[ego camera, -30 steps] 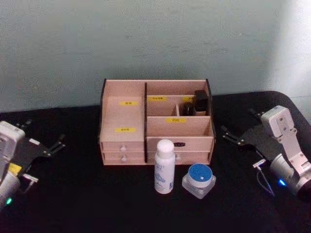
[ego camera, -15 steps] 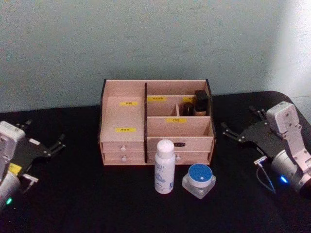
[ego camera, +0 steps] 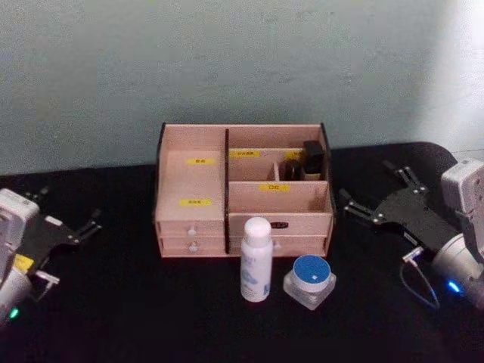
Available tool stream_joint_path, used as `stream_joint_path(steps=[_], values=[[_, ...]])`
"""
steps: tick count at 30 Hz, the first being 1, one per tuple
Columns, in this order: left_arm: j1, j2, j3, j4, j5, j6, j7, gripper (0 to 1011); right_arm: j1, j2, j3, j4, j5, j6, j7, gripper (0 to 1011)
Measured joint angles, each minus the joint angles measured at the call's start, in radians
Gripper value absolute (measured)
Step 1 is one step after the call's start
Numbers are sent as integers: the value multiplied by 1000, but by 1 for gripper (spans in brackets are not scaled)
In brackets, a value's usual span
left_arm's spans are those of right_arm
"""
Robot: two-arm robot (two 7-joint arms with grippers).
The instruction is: Pick up the facial cleanser and watermelon frost from the table and place them into the tiered storage box.
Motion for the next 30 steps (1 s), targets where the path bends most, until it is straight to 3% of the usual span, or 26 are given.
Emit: stream_joint_path(steps=[13,22,30], values=[[0,0,0,0,0,0,0,1001,-61,38,-11,-88,45,-9,171,1002],[0,0,0,0,0,0,0,1001,-54,34,-44,-74,83,23,311,1002],[0,0,0,0,0,0,0,1001,-29,13,-68,-41,84,46,389,1002]])
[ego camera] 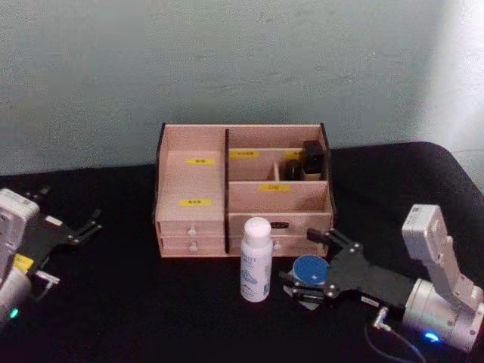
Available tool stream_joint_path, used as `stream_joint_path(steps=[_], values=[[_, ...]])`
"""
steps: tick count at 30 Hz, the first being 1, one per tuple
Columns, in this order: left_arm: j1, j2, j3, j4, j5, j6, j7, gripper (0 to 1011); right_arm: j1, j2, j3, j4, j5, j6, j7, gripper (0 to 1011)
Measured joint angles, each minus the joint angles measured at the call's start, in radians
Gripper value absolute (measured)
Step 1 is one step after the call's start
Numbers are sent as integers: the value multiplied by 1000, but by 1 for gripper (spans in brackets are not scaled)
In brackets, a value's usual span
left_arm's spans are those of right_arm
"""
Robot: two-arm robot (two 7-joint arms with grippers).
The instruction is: Pick up the facial cleanser and watermelon frost from the table and place them into the tiered storage box.
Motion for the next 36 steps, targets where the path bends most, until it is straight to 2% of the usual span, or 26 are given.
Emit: stream_joint_path(steps=[10,15,21,28,36], values=[[0,0,0,0,0,0,0,1001,39,-44,-23,49,-10,15,60,1002],[0,0,0,0,0,0,0,1001,73,-79,-40,90,-16,24,78,1003],[0,0,0,0,0,0,0,1001,99,-108,-54,118,-32,28,76,1002],[0,0,0,0,0,0,0,1001,125,-147,-57,150,-53,32,45,1002],[0,0,0,0,0,0,0,1001,149,-172,-59,182,-61,44,39,1003]])
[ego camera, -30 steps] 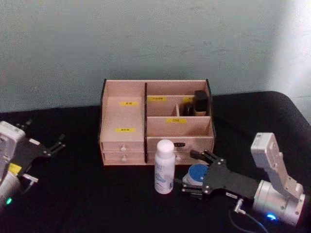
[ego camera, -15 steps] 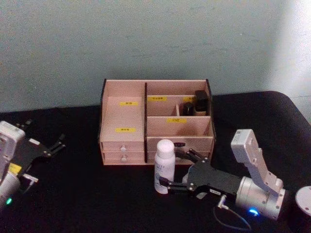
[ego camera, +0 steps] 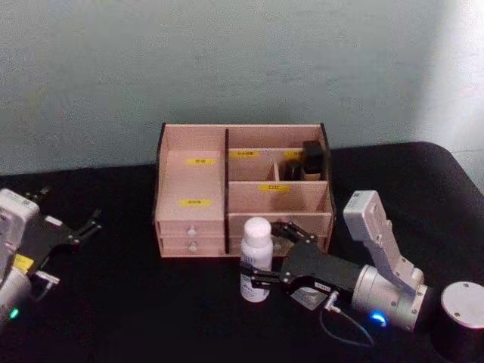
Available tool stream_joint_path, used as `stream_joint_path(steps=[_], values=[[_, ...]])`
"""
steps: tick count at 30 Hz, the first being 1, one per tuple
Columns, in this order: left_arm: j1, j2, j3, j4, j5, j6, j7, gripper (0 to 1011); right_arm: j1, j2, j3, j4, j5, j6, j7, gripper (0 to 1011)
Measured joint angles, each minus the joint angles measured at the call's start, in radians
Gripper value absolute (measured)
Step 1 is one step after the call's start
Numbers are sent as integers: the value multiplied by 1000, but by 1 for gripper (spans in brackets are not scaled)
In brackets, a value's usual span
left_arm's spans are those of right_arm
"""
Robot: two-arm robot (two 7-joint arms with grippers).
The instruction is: Pick up the facial cleanser and watermelon frost from the table and place them into the tiered storage box.
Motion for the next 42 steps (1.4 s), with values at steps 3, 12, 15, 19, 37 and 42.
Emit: stream_joint_path(steps=[3,12,15,19,37,42], values=[[0,0,0,0,0,0,0,1001,6,-6,-2,10,-2,5,0,1002],[0,0,0,0,0,0,0,1001,17,-20,-6,29,-7,23,-7,1002],[0,0,0,0,0,0,0,1001,18,-24,-4,32,-9,29,-17,1003],[0,0,0,0,0,0,0,1001,18,-24,-4,32,-9,29,-17,1002],[0,0,0,0,0,0,0,1001,17,-22,-4,31,-9,26,-13,860],[0,0,0,0,0,0,0,1002,17,-22,-4,30,-9,25,-12,707]])
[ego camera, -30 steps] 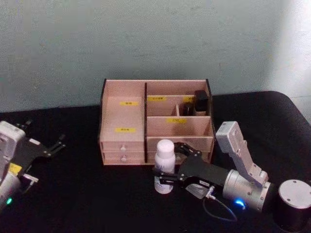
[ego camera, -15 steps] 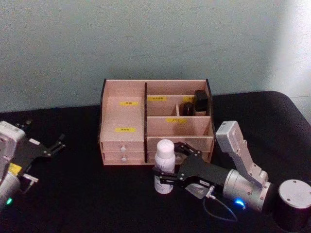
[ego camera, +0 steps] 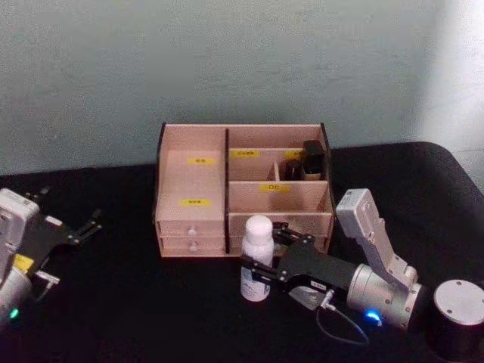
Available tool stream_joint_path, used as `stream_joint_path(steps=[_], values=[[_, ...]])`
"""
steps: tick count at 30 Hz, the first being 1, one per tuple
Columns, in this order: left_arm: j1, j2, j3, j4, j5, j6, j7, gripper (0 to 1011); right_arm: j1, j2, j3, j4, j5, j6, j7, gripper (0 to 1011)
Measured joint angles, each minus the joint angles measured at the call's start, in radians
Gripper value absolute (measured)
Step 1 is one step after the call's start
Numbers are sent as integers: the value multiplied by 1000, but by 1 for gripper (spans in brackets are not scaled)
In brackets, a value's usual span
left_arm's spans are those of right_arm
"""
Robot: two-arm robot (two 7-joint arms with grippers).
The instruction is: Pick up the facial cleanser and watermelon frost from the table and place them into the tiered storage box.
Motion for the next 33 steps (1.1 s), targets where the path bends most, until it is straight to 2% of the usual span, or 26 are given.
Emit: stream_joint_path(steps=[5,23,33], values=[[0,0,0,0,0,0,0,1001,0,0,0,0,0,0,0,595],[0,0,0,0,0,0,0,1001,0,5,1,-3,3,-12,15,593],[0,0,0,0,0,0,0,1001,-6,23,10,-38,34,-27,49,593]])
